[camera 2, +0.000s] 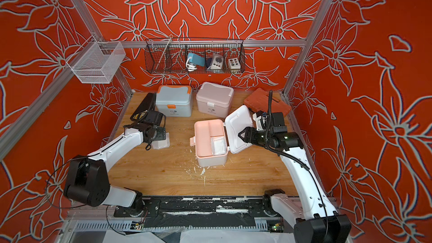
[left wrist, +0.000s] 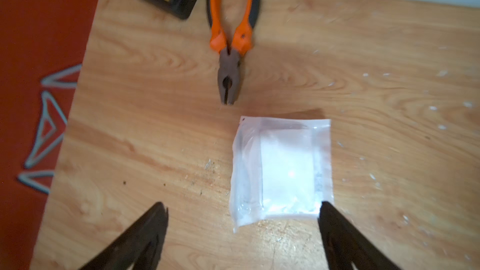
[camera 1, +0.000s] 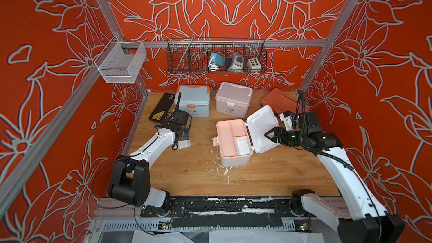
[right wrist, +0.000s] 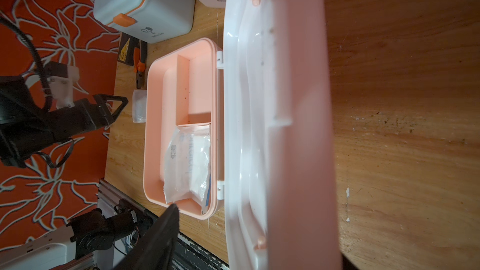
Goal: Open first aid kits and take out gauze
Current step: Place the gauze at the center of the board, then pick up the gauze from the first aid kit.
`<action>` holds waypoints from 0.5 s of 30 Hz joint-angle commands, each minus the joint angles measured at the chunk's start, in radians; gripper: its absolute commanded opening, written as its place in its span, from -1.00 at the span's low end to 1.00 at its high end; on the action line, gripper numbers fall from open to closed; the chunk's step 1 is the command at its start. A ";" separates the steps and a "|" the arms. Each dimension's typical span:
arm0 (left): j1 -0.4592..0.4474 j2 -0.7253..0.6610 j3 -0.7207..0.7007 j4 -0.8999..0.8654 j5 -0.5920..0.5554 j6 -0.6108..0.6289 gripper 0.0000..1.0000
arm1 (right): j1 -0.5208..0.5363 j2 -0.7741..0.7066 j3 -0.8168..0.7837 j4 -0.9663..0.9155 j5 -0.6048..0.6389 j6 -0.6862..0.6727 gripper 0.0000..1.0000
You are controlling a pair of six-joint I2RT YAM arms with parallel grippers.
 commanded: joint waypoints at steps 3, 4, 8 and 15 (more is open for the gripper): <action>0.003 -0.135 0.093 -0.002 0.305 -0.044 0.95 | -0.005 -0.023 -0.017 0.030 0.009 0.012 0.48; -0.002 -0.154 0.102 -0.002 0.367 -0.064 0.95 | -0.005 -0.025 -0.015 0.032 0.018 0.012 0.52; -0.119 -0.193 0.143 0.007 0.451 -0.138 0.95 | -0.004 -0.031 -0.012 0.040 0.048 0.015 0.65; -0.393 -0.122 0.250 -0.031 0.357 -0.219 0.73 | -0.006 -0.025 -0.011 0.037 0.063 0.011 0.69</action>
